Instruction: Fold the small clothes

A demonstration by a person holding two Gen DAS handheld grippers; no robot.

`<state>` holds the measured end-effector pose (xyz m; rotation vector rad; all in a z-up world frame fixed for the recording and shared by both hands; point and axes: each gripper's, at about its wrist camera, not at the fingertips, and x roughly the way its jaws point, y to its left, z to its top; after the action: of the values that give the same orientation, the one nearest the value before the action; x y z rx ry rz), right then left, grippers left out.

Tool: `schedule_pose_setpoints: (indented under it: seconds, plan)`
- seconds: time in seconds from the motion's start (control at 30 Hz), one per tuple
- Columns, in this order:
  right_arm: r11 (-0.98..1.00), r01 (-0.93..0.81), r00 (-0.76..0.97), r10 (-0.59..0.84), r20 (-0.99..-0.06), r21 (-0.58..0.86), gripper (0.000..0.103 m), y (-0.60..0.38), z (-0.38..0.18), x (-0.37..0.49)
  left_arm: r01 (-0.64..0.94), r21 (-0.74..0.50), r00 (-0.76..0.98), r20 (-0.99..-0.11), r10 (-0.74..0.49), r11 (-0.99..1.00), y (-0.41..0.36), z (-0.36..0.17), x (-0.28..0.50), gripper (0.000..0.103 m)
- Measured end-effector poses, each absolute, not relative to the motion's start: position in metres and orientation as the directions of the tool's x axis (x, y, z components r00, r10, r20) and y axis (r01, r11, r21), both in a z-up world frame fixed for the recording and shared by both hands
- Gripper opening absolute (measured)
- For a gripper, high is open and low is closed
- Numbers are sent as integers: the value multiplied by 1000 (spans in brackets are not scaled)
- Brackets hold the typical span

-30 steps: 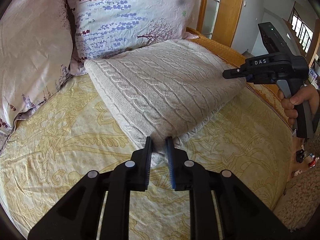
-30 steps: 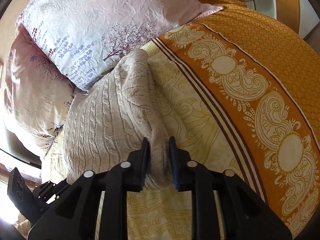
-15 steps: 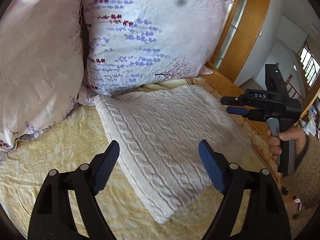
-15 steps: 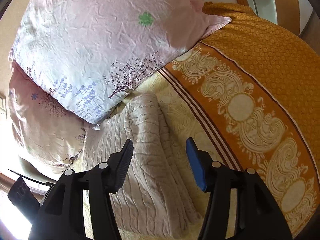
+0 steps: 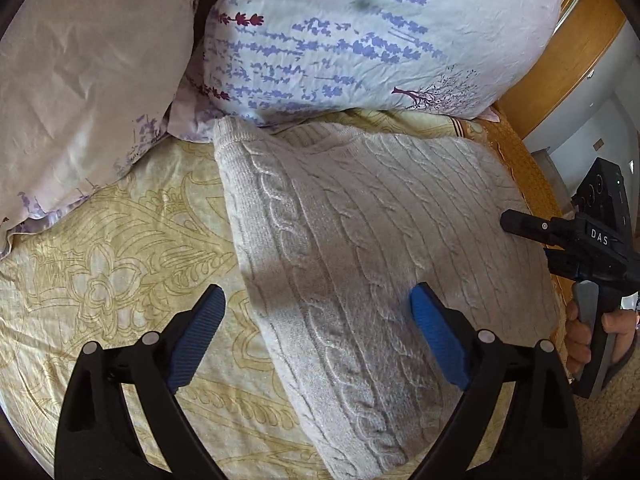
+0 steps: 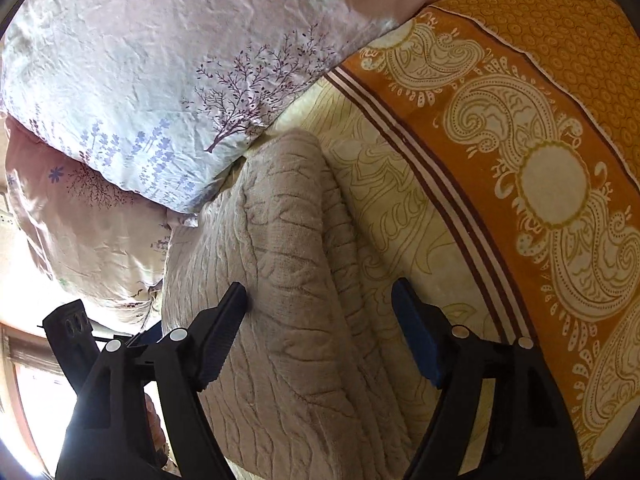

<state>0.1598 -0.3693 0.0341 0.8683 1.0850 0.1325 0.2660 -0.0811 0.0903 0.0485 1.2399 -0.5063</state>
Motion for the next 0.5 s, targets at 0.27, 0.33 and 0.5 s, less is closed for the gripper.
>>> schedule_pose_setpoints:
  seconds: [0.27,0.33,0.5]
  plan:
    - [653,225,465,581,-668,723,68,-354,29,164,375,-330,166,-895,-414,866,-88,75,277,95]
    - [615,223,464,615,-637,756,57,-354,24,164,348,-388,137,-880,-455,854,-87,68,280,94]
    - [522,225,481,674,-560,822,34,-356,18,158,229,-558,117,-798,-591,798,-67,56,285,72]
